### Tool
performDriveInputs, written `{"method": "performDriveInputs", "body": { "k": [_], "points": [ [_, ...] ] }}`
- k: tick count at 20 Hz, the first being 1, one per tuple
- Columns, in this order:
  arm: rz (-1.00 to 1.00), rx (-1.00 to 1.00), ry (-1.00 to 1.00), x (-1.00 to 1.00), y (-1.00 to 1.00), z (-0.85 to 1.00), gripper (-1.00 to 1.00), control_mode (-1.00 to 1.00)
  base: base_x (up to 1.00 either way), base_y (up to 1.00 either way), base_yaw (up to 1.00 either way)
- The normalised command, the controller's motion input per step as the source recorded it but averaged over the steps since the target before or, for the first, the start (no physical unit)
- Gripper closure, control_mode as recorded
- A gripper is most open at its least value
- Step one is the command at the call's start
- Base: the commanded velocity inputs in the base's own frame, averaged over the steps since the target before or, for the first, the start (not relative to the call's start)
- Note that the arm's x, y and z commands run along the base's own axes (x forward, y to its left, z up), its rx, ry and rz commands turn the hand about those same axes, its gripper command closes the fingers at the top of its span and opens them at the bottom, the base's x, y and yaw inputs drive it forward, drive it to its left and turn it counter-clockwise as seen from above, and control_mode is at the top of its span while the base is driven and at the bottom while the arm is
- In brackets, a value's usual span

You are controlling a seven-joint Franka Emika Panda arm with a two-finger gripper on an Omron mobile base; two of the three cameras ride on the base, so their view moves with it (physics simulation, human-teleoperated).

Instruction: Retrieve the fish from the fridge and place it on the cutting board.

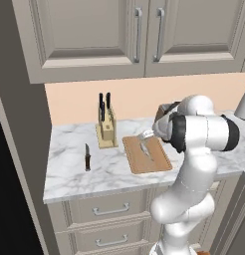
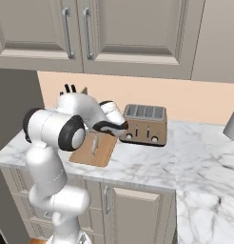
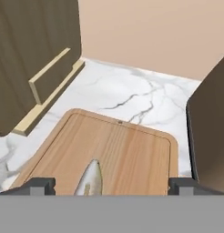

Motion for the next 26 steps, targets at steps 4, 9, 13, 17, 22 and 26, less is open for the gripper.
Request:
{"method": "performDriveInputs", "body": {
  "k": [4,9,13,17,22,26],
  "points": [
    [0.0,0.0,-0.02,-0.74,0.0,0.46,-1.0,-1.0,0.0,0.0,0.0],
    [0.0,0.0,0.0,-0.47,-0.1,0.52,-1.0,-1.0,0.0,0.0,0.0],
    [-0.01,0.0,0.0,-0.41,-0.16,0.52,-1.0,-1.0,0.0,0.0,0.0],
    [0.0,0.0,0.0,-0.3,-0.03,0.41,-1.0,-1.0,0.0,0.0,0.0],
    [0.0,0.02,-0.05,-0.23,0.0,0.25,-1.0,-1.0,0.0,0.0,0.0],
    [0.0,0.07,-0.05,-0.21,-0.17,0.44,-1.0,-1.0,0.0,0.0,0.0]
  ]
}}
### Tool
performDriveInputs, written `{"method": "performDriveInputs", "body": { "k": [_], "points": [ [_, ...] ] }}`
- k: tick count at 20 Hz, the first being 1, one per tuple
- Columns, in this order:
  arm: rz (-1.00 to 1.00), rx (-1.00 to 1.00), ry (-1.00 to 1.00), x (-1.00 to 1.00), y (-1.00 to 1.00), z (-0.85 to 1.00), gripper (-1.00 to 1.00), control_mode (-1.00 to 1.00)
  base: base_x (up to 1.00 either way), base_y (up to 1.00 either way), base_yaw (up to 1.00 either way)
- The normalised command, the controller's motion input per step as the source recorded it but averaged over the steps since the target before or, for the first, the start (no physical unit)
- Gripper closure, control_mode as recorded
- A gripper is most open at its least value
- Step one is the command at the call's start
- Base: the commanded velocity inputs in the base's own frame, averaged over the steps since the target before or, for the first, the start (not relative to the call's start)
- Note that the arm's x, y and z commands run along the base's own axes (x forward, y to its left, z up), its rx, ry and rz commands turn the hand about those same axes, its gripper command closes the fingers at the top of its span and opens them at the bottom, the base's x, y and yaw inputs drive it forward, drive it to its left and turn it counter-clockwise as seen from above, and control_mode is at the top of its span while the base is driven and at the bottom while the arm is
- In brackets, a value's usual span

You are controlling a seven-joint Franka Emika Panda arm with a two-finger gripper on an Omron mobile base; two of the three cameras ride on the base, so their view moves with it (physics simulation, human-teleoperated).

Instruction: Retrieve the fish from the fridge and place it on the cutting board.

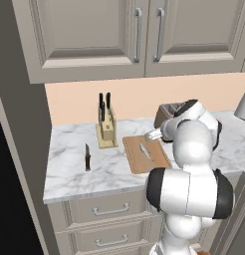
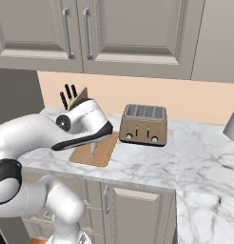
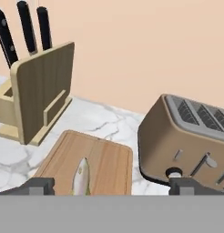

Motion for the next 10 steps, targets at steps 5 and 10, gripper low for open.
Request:
{"method": "performDriveInputs", "body": {
  "k": [5,10],
  "points": [
    [0.0,0.09,-0.02,-0.28,-0.26,0.45,-1.0,-1.0,0.0,0.0,0.0],
    [0.02,0.13,0.0,-0.24,-0.27,0.5,-1.0,-1.0,0.0,0.0,0.0]
  ]
}}
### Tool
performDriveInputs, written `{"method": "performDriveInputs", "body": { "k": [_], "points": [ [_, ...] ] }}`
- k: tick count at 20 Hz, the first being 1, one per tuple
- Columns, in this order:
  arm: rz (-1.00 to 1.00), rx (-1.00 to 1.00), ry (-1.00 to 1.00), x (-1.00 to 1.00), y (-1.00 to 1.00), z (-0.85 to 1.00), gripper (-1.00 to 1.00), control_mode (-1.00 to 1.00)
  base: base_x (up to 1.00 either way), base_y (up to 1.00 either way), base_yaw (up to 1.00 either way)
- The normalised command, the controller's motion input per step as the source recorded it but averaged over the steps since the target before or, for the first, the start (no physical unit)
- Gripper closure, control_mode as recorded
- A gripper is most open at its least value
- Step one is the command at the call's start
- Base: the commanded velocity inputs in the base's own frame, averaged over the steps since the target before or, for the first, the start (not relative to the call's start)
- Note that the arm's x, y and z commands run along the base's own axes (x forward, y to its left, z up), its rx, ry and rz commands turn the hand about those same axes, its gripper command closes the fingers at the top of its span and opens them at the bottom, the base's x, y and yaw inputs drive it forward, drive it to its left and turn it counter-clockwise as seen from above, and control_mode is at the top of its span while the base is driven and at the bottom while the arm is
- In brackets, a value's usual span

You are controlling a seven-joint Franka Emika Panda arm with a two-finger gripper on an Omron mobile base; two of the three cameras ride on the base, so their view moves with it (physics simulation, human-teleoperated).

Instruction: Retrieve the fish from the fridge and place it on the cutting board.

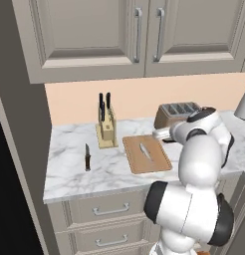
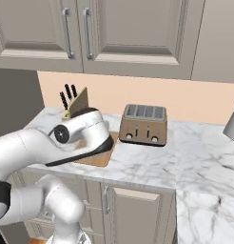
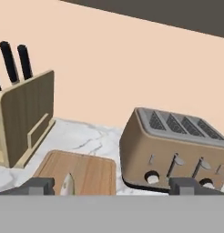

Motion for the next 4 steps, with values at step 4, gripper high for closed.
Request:
{"method": "performDriveInputs", "body": {
  "k": [4],
  "points": [
    [0.07,0.22,0.04,-0.03,-0.26,0.62,-1.0,-1.0,0.0,0.0,0.0]
  ]
}}
